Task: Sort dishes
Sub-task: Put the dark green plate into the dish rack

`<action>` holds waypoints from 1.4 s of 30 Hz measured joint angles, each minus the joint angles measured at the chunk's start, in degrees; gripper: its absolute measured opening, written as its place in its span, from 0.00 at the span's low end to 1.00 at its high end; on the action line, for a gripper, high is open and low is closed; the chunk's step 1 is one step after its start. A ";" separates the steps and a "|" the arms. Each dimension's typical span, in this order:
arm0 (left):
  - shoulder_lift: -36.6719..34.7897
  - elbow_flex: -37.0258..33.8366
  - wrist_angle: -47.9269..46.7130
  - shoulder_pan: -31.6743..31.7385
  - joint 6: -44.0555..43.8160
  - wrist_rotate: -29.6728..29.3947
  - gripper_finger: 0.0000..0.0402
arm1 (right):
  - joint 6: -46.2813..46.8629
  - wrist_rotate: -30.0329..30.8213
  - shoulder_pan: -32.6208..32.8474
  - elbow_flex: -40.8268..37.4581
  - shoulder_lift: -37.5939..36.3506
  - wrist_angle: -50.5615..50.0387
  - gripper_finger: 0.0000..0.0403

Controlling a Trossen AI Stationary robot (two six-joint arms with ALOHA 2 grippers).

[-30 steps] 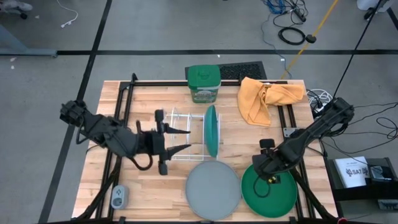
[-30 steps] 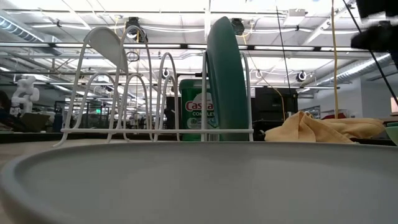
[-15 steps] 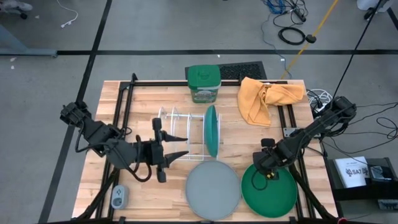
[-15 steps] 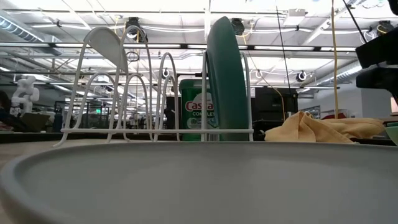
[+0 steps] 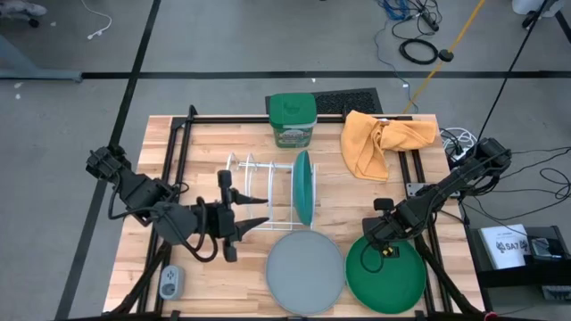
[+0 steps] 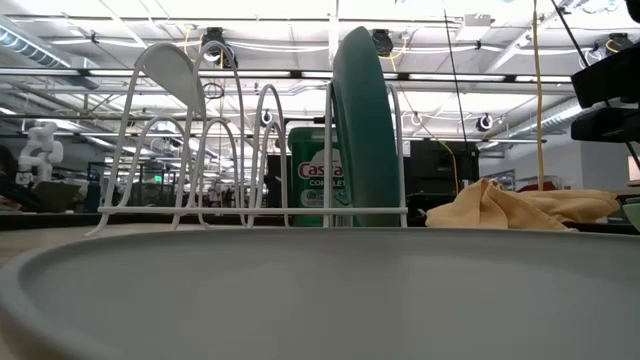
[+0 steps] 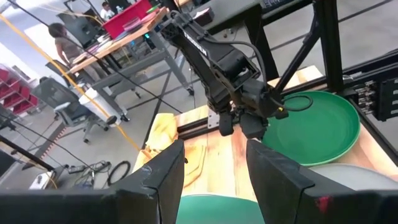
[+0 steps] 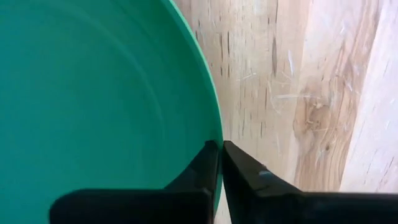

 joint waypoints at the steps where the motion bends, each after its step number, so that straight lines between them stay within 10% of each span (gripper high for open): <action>1: 0.01 0.00 -0.22 0.00 -0.02 0.00 0.43 | -0.06 0.10 0.00 0.00 0.00 -0.02 0.02; 33: 1.40 -2.26 0.61 4.62 -6.07 1.44 0.43 | -4.36 16.72 0.04 23.24 0.07 -24.80 0.00; 42: 9.68 -6.73 13.61 13.44 -8.75 13.36 0.43 | -5.75 19.65 0.04 26.56 0.09 -26.41 0.00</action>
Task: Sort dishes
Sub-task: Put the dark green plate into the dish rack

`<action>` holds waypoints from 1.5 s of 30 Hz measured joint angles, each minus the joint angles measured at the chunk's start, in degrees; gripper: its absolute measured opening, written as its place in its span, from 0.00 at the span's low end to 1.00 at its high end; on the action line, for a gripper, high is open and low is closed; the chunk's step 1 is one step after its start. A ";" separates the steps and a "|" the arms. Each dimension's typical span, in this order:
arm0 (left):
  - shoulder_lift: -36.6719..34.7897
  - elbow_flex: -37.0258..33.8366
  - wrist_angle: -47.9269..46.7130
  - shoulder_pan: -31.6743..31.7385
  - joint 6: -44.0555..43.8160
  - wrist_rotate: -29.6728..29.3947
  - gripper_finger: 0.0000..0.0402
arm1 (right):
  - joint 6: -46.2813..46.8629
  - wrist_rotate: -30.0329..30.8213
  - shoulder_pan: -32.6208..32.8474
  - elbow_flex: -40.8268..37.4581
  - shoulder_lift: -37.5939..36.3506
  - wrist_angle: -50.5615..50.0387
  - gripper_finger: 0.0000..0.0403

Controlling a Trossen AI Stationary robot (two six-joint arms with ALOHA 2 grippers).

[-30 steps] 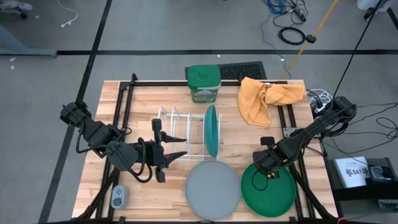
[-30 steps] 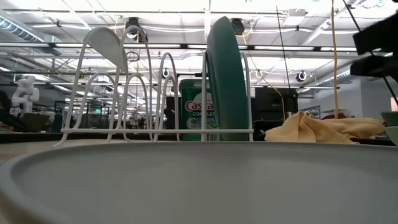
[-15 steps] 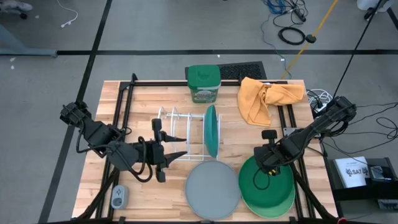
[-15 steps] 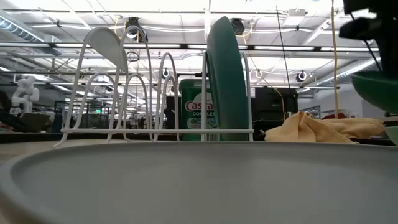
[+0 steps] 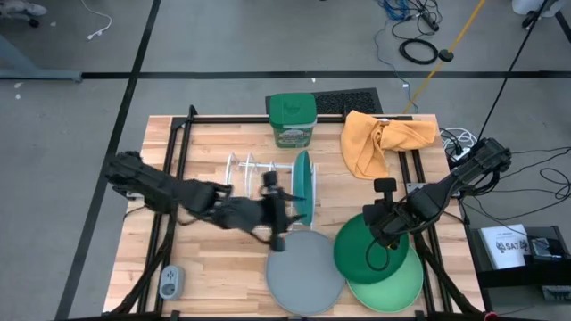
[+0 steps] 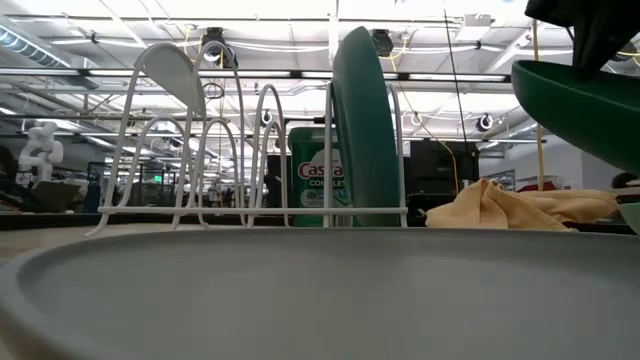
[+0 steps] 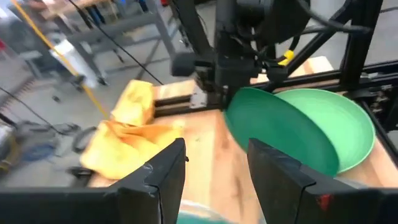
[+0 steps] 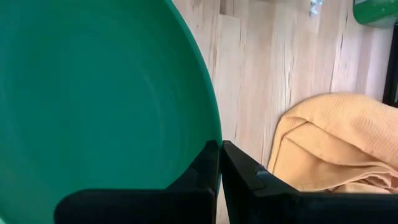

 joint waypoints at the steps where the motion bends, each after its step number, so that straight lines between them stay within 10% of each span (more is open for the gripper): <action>1: 1.35 -0.01 1.18 1.07 -0.85 1.76 0.43 | 0.19 0.00 0.02 0.00 0.00 -0.08 0.00; 12: 14.28 0.16 12.54 8.08 -14.58 19.84 0.43 | 0.34 -0.17 0.11 0.00 0.00 -0.24 0.00; 45: 20.66 3.34 10.31 9.49 -20.09 23.86 0.43 | -2.81 10.25 1.07 6.98 0.00 -0.34 0.00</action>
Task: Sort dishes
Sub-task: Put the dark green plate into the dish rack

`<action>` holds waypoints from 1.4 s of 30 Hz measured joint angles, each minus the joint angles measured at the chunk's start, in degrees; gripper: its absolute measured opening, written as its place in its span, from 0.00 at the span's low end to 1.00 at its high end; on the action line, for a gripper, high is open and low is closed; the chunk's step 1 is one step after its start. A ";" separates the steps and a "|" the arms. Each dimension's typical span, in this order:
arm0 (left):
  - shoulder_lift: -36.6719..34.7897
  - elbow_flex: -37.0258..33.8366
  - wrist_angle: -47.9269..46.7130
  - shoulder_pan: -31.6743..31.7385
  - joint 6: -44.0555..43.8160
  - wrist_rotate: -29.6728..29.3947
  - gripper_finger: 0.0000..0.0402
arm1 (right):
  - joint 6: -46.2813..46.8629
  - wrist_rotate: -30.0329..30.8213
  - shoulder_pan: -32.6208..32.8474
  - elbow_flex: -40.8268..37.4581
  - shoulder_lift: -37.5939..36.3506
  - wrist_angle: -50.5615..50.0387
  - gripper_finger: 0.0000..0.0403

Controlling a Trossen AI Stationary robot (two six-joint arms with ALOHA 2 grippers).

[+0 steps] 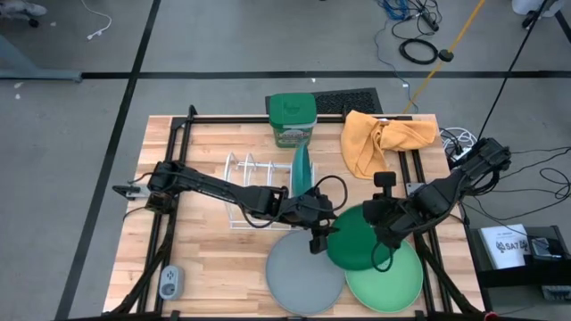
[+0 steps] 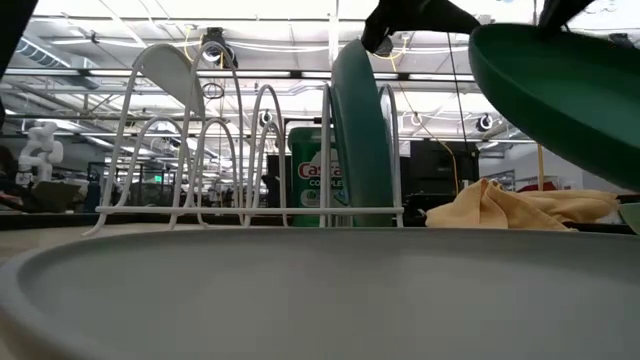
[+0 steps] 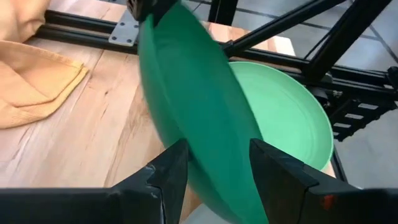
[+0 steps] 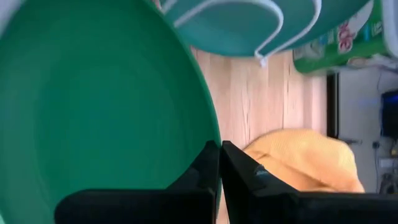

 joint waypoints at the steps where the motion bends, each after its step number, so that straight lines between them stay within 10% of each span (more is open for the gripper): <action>1: 0.00 0.00 0.01 -0.02 0.00 -0.78 0.43 | -0.25 0.59 0.13 0.61 0.00 0.07 0.00; 15: 0.02 0.00 0.02 0.13 0.34 -5.56 0.41 | -1.49 3.38 3.15 1.80 0.00 2.26 0.00; 24: 0.02 0.19 -0.79 0.42 2.88 -5.70 0.04 | -2.97 3.00 5.05 1.92 -0.05 4.73 0.00; 42: -5.32 7.67 -9.34 -1.02 10.97 -9.49 0.00 | -3.42 9.61 10.11 7.20 -4.38 5.63 0.18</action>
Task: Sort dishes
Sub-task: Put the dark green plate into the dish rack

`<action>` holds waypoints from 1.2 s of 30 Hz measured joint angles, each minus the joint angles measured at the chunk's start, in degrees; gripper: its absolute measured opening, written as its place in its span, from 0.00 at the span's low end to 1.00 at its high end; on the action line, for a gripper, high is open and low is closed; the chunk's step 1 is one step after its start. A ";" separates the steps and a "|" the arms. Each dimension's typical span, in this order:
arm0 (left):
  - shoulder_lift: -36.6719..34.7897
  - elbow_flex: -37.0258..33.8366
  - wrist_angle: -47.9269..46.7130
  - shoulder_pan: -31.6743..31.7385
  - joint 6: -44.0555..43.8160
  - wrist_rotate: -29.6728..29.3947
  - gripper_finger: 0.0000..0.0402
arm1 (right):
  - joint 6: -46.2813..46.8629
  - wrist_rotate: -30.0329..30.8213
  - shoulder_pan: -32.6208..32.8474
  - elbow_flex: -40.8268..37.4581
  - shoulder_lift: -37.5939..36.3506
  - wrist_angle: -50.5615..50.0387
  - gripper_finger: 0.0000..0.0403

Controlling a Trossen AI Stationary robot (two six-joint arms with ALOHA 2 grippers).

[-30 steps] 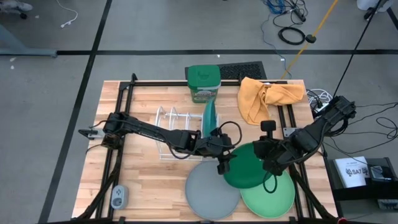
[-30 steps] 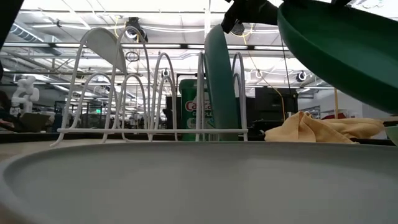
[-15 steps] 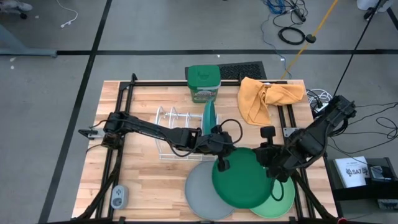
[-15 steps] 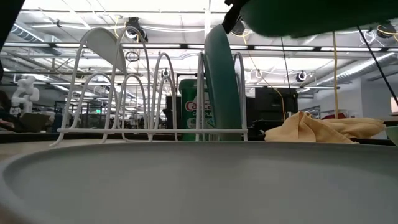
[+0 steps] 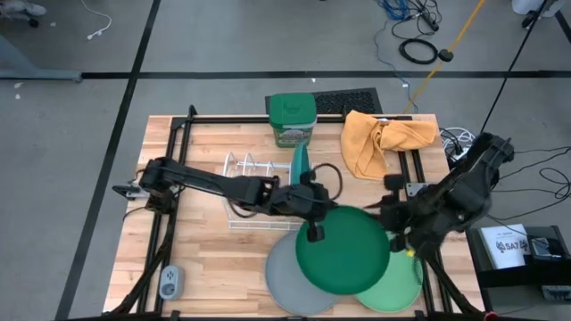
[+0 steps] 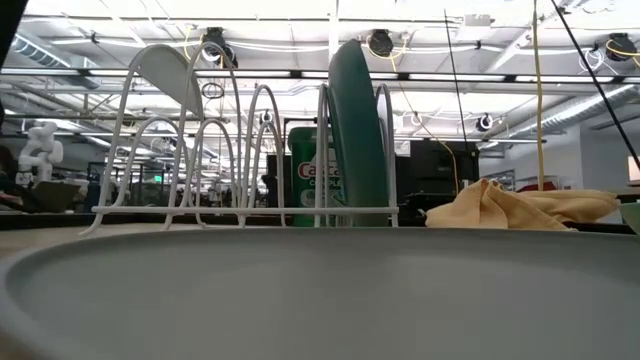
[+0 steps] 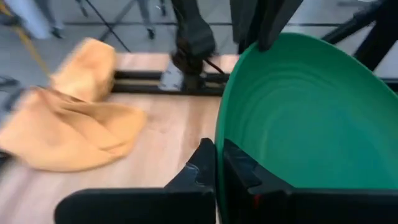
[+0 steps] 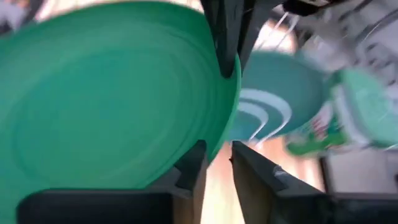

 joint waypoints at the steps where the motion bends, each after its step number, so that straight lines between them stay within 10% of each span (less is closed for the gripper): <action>1: -0.98 1.14 -1.91 -0.20 0.79 -1.26 0.00 | -1.27 1.64 0.50 1.81 -0.42 -0.10 0.20; 8: -7.88 7.81 -13.76 -3.55 6.95 -12.63 0.00 | -11.21 9.43 2.09 10.41 -1.96 -0.34 0.29; 18: -17.19 10.21 -30.89 -9.62 -0.64 -55.90 0.00 | -13.12 9.87 1.31 10.75 -1.06 -0.19 0.29; 28: -13.57 10.05 -36.55 -9.63 -2.62 -72.90 0.00 | -18.49 23.01 -6.18 10.75 2.14 11.05 0.29; 36: -11.56 9.99 -35.97 -9.98 -1.55 -73.63 0.00 | -49.46 20.63 -17.58 10.75 3.82 38.08 0.29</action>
